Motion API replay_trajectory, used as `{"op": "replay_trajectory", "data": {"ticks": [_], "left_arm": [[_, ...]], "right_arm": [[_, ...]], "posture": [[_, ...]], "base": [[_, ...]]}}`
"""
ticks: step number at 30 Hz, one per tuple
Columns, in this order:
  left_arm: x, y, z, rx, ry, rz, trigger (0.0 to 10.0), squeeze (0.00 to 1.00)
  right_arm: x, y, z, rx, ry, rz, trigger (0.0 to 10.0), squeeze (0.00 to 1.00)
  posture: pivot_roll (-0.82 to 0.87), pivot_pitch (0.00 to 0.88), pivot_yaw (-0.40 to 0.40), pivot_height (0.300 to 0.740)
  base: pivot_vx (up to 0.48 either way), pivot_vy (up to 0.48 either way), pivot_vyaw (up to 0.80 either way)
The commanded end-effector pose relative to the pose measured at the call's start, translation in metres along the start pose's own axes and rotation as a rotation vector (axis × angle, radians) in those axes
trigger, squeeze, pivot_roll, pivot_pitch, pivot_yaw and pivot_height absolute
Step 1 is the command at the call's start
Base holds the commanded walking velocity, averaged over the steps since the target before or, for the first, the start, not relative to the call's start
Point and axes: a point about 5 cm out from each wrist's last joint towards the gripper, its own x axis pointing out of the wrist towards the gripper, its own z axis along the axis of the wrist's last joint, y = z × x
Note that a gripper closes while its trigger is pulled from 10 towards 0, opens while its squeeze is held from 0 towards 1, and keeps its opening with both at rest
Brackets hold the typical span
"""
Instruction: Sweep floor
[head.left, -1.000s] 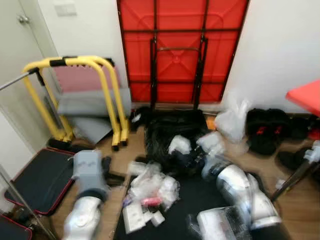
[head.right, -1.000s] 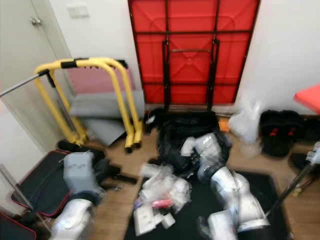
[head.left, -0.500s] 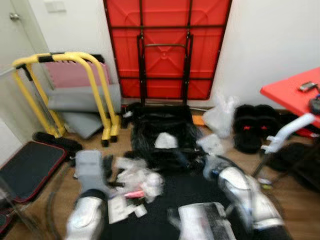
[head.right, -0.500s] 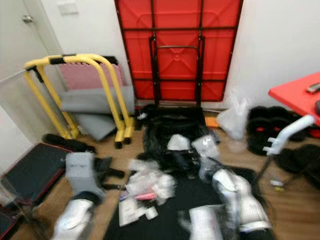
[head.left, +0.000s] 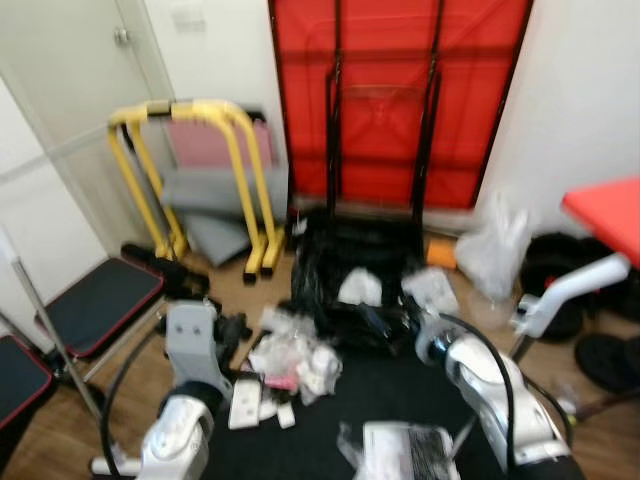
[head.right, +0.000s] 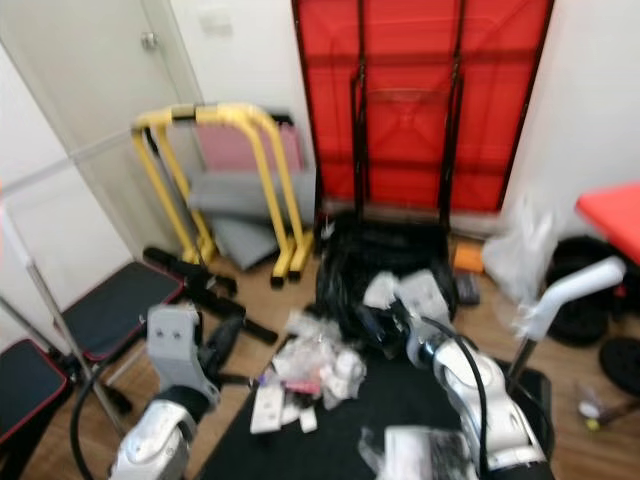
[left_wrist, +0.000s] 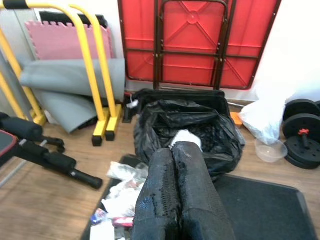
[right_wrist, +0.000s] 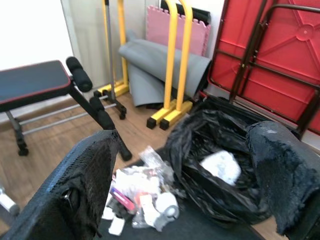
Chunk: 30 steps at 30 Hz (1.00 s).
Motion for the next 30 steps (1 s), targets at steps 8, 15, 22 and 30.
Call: {"op": "replay_trajectory", "data": {"ticks": [8,15,22,30], "left_arm": [[-0.0017,0.0059,-0.0026,-0.001,0.013,0.024,10.0,0.00],[-0.0008,0.0088,-0.0043,-0.012,0.022,0.049,10.0,0.00],[0.0001,0.0109,-0.0051,-0.013,0.028,0.063,10.0,0.00],[0.0009,0.0129,-0.0070,-0.020,0.042,0.075,10.0,0.00]], "right_arm": [[0.0030,0.0046,0.0016,-0.004,-0.007,0.017,10.0,0.00],[0.0034,0.0047,0.0015,-0.008,-0.006,0.016,10.0,0.00],[0.0037,0.0050,0.0015,-0.011,-0.006,0.017,10.0,0.00],[0.0033,0.0056,0.0018,-0.011,-0.010,0.021,10.0,0.00]], "posture": [[-0.03,0.000,-0.007,0.740],[-0.03,0.000,-0.008,0.740],[-0.03,0.000,-0.008,0.740],[-0.03,0.000,-0.007,0.740]], "base": [[0.000,-0.293,0.00],[0.000,-0.121,0.00],[0.000,0.000,0.00],[0.000,0.120,0.00]]}}
